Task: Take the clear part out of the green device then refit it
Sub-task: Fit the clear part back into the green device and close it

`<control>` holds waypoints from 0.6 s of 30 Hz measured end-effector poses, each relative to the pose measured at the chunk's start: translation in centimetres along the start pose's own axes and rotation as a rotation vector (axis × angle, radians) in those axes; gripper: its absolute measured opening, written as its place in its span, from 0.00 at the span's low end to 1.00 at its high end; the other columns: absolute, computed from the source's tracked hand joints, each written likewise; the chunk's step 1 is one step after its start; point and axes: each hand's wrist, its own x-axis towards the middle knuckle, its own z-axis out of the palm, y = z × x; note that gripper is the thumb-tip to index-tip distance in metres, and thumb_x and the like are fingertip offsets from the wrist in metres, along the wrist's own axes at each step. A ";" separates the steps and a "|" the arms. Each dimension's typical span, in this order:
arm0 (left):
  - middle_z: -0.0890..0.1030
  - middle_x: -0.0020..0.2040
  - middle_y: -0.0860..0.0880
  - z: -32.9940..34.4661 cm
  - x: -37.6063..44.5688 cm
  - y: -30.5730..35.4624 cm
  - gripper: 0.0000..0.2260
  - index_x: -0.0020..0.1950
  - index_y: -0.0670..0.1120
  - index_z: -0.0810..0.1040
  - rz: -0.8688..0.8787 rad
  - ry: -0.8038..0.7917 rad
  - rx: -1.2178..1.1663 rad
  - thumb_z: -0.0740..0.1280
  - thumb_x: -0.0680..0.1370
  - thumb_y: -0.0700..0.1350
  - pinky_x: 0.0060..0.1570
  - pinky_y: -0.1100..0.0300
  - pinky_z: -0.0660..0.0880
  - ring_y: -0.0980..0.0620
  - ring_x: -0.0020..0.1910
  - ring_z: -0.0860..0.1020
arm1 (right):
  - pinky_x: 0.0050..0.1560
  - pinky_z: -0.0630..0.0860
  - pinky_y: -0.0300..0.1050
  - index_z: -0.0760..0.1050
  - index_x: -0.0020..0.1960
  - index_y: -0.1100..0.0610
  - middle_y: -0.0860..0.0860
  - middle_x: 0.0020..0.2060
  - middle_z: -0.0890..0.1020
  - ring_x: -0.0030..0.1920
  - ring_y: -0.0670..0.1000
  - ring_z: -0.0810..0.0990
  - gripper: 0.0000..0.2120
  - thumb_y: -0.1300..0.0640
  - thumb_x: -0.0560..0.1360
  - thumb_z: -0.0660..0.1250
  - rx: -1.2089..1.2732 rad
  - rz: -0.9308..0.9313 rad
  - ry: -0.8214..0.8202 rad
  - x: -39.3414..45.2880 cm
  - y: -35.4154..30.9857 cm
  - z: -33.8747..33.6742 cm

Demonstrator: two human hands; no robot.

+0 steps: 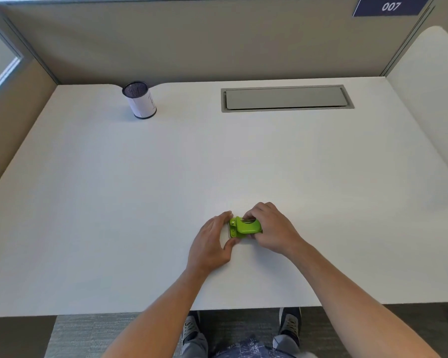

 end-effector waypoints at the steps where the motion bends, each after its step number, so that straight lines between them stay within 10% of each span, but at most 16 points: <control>1: 0.77 0.68 0.59 0.0 0.0 0.0 0.29 0.74 0.56 0.66 0.000 -0.001 0.003 0.71 0.76 0.56 0.65 0.76 0.62 0.59 0.67 0.74 | 0.51 0.74 0.44 0.76 0.58 0.47 0.41 0.52 0.76 0.57 0.47 0.70 0.19 0.57 0.69 0.74 0.001 -0.001 0.000 0.0 0.0 0.0; 18: 0.78 0.64 0.57 -0.2 0.1 0.2 0.27 0.71 0.54 0.69 0.031 0.015 0.012 0.73 0.74 0.53 0.62 0.63 0.73 0.56 0.62 0.76 | 0.57 0.73 0.45 0.77 0.60 0.49 0.44 0.53 0.77 0.56 0.48 0.71 0.16 0.55 0.73 0.72 0.072 -0.028 -0.033 0.5 0.0 0.3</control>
